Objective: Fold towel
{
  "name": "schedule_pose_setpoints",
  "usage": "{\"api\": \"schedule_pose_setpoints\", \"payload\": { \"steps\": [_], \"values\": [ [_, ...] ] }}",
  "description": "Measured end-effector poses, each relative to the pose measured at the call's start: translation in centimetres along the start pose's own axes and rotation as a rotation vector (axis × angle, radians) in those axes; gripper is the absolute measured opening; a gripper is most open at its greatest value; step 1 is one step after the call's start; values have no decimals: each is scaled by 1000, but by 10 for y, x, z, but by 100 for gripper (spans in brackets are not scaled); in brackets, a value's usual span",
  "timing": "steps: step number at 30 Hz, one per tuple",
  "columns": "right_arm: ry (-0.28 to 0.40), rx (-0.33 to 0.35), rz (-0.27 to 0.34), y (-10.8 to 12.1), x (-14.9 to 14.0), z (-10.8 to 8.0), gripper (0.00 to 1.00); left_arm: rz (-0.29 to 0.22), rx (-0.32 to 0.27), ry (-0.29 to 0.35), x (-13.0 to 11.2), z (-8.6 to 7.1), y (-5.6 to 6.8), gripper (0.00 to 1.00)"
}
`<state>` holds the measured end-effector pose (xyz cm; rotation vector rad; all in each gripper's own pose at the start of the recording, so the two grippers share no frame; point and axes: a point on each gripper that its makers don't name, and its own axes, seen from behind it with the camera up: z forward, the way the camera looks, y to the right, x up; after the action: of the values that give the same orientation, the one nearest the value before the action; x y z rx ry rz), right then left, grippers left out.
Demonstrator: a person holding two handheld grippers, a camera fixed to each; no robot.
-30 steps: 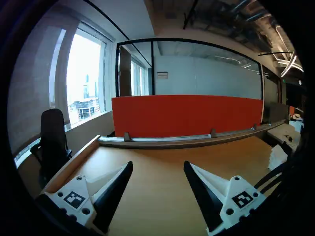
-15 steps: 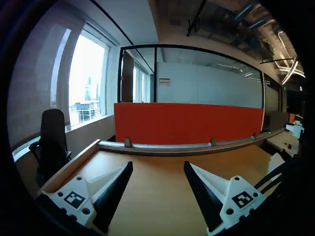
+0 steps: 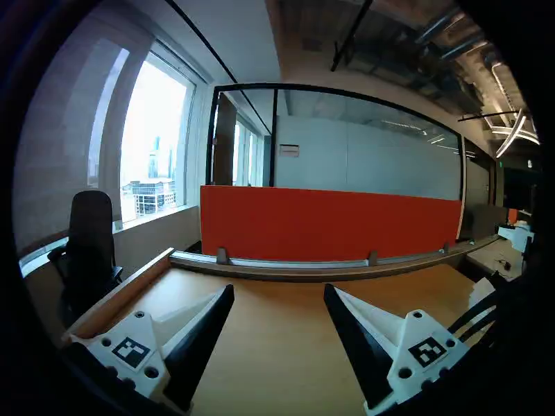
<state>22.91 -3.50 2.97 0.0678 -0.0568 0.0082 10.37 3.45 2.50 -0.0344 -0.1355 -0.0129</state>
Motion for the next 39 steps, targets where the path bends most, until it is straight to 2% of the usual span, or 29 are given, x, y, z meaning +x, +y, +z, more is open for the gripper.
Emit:
{"api": "schedule_pose_setpoints", "payload": {
  "steps": [16,27,33,39],
  "values": [
    [-7,-18,32,-3,3,-6,98,21,-3,21,-5,-1,-1,96],
    [-14,-20,44,-16,8,-12,98,30,1,46,-12,-5,-4,96],
    [-18,-33,44,-20,11,-15,98,67,-8,57,-21,-7,-1,96],
    [-18,-38,21,-26,8,-17,99,70,-15,67,-39,-10,-1,96]
  ]
}}
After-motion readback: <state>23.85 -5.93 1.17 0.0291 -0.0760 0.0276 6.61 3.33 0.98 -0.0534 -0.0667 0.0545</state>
